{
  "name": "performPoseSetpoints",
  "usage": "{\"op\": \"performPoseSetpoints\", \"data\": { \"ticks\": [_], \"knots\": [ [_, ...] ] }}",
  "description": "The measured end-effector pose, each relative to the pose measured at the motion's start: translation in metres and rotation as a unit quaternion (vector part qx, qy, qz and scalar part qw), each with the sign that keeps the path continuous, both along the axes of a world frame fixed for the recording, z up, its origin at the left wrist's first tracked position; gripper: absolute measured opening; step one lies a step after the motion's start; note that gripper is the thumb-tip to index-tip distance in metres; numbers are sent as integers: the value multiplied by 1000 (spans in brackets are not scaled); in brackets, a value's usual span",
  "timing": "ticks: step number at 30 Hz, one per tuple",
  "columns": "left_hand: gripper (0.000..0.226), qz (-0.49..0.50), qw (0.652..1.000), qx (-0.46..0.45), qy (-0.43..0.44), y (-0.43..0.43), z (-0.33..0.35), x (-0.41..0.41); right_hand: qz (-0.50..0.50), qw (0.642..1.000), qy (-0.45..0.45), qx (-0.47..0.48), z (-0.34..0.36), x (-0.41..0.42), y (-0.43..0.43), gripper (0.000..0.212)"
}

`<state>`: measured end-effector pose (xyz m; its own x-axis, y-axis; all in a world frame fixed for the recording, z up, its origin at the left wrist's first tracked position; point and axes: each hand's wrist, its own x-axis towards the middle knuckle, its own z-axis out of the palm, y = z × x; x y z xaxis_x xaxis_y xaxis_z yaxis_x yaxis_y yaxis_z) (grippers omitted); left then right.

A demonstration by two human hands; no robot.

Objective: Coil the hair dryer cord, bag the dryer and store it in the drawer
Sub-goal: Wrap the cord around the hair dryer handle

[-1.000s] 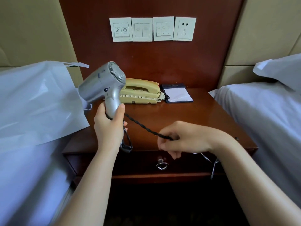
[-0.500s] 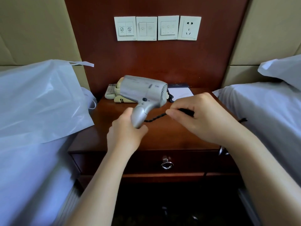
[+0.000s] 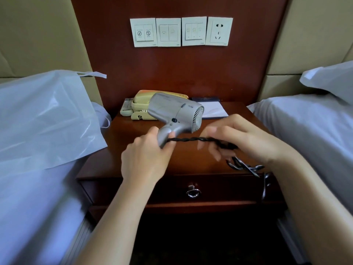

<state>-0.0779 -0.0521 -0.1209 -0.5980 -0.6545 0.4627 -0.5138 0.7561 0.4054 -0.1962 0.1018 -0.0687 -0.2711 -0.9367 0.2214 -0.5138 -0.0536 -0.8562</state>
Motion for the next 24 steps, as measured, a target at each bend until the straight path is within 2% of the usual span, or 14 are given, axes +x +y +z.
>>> {"op": "performPoseSetpoints", "data": {
  "ticks": [3, 6, 10, 12, 14, 17, 19, 22, 24],
  "knots": [
    [38, -2, 1000, -18, 4, -2, -2, 1, 34, 991, -125, 27, -11, -11, -1, 47],
    [35, -1, 1000, -26, 5, -3, -2, 1, 21, 987, -149, 55, -20, -16, -4, 53],
    [35, 7, 1000, -27, 13, -7, -1, 3, 8, 986, -149, 75, -29, -18, -5, 24],
    [35, 13, 1000, -14, 14, -9, -3, 3, 1, 989, -126, 78, -32, -16, -6, 20],
    [34, 18, 1000, 1, 14, -12, -5, 4, -21, 990, -79, 111, -34, -15, -7, 26],
    [33, 38, 998, 36, 21, -21, -5, 6, -78, 983, 48, 162, -36, -15, -4, 32],
    [33, 58, 997, 38, 22, -29, -4, 11, -104, 978, 131, 125, -35, -14, -2, 40],
    [35, 48, 998, 38, 5, -32, -3, 16, -109, 986, 118, 31, -32, -11, 0, 47],
    [34, 18, 999, 45, -16, -31, -4, 17, -147, 981, 124, -26, -31, -13, -1, 48]
  ]
}}
